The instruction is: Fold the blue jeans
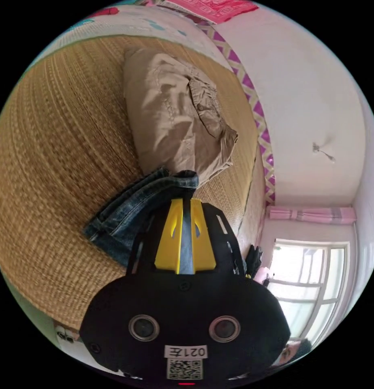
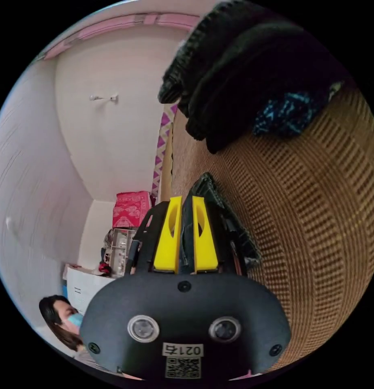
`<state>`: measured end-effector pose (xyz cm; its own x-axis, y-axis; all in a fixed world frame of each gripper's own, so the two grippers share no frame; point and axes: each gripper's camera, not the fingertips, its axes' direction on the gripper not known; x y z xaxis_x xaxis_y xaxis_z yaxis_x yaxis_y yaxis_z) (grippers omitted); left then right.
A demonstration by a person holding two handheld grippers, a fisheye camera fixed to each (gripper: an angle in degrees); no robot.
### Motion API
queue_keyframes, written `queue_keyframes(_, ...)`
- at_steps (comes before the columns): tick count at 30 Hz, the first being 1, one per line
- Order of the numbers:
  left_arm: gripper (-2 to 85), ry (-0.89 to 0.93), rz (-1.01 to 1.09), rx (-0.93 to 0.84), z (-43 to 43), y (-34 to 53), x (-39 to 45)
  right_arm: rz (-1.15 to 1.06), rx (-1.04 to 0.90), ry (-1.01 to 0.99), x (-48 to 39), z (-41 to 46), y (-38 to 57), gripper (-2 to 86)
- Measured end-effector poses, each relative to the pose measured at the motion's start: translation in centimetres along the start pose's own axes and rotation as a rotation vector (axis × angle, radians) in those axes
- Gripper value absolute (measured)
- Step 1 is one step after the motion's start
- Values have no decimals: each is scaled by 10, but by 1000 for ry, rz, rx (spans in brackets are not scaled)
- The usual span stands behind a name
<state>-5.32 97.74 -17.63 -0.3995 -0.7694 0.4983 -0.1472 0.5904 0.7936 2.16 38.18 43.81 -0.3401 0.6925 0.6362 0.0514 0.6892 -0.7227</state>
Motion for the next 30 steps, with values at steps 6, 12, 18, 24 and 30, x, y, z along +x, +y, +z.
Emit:
queue_keyframes(6,-5,6,388,41,-36,59,40,-685,-355,-43,-149,67,70,-5)
queue_keyframes(12,-2,125,717,-274,104,136,107,-999,-763,331,-213,215,160,-9)
queue_keyframes(18,-9,-11,604,-377,119,160,57,-1010,-905,459,-207,228,226,-7)
queue_keyframes(24,-9,7,605,-338,70,185,32,-1118,-891,558,-244,236,259,-8)
queue_keyframes(30,-9,-109,569,-8,-29,181,4,-1159,-815,317,-283,268,297,-9)
